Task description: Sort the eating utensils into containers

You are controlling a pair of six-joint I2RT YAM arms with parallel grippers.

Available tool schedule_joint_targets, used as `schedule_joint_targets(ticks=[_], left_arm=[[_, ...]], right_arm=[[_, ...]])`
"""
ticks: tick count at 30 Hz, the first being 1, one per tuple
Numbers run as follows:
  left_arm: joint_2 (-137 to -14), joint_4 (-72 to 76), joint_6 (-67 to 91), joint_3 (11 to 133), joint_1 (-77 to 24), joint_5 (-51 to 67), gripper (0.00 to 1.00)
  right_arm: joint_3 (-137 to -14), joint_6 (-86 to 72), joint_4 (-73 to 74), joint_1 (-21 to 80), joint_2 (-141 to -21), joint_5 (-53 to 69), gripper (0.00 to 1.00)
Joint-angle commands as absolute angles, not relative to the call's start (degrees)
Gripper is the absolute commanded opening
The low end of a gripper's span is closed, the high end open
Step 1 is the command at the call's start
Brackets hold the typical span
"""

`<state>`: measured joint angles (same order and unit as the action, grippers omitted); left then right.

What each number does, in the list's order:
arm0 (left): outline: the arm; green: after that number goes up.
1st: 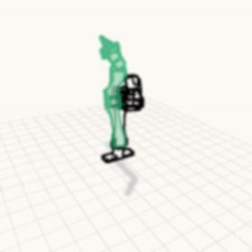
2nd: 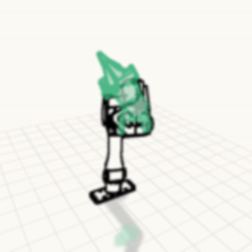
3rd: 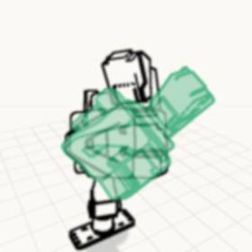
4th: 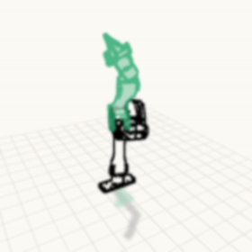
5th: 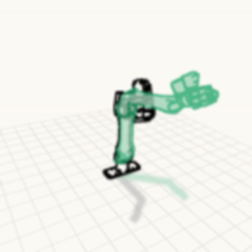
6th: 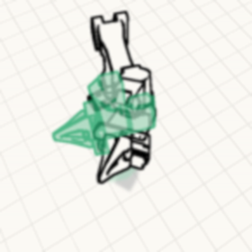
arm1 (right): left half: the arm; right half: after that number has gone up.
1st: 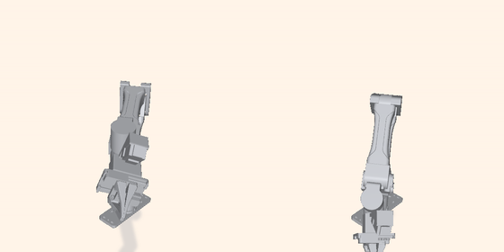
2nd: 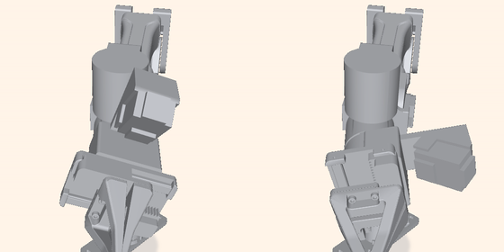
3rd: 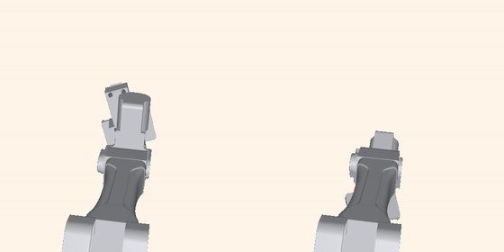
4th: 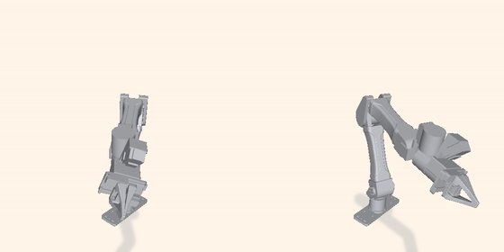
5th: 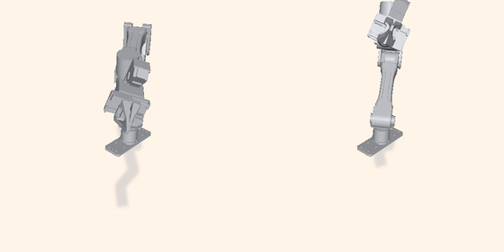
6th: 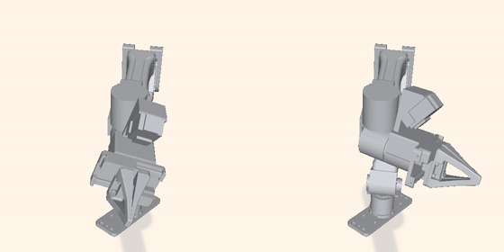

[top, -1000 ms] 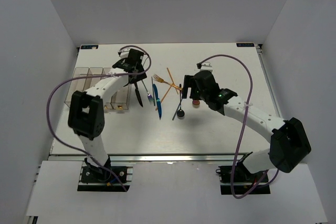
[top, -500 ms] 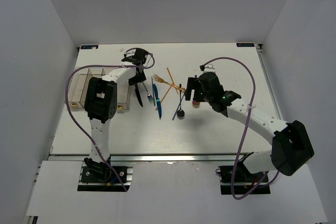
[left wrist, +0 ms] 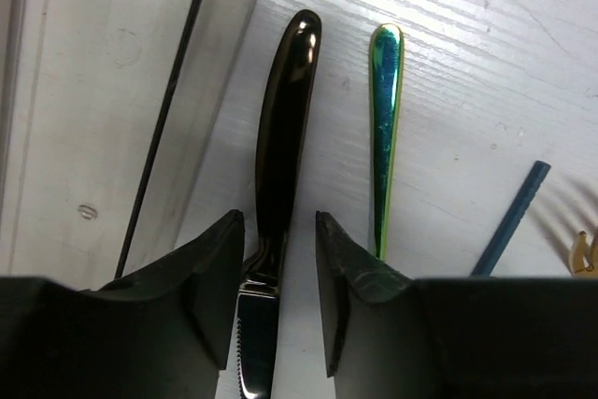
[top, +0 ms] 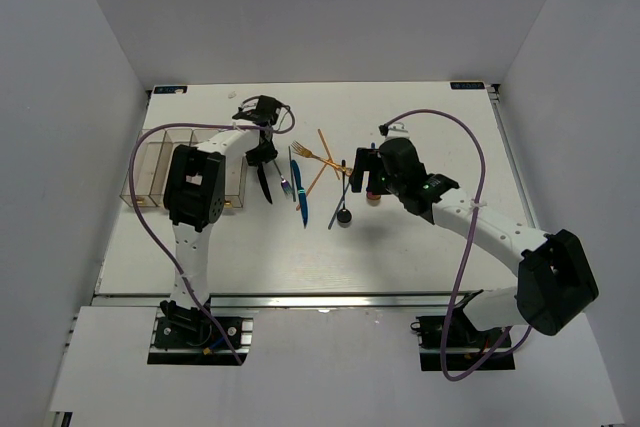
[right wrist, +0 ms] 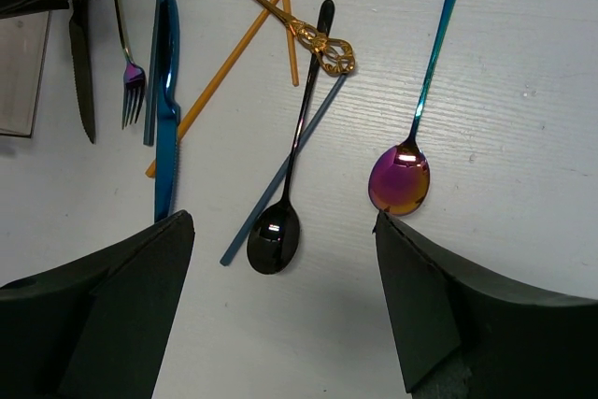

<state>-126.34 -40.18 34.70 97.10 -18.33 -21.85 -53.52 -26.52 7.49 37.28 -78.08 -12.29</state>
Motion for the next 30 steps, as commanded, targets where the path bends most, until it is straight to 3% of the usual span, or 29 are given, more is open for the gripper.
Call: schedule_joint_targets(ticks=[1, 11, 26, 30], left_arm=[[-127.2, -39.0, 34.1, 96.1, -18.3, -19.0, 0.45], [-123.9, -34.5, 36.2, 85.5, -19.0, -8.9, 0.35], [-116.4, -35.2, 37.2, 73.1, -24.7, -6.8, 0.27], [-114.7, -36.0, 37.9, 70.4, -27.7, -7.9, 0.29]], right_arm=[[-52.9, -25.9, 5.3, 37.3, -76.0, -11.9, 0.82], [-52.6, -25.5, 5.7, 37.2, -74.4, -12.8, 0.82], [-51.7, -24.1, 5.6, 37.3, -71.5, -12.4, 0.83], [-51.5, -23.6, 6.1, 37.1, -70.6, -12.7, 0.83]])
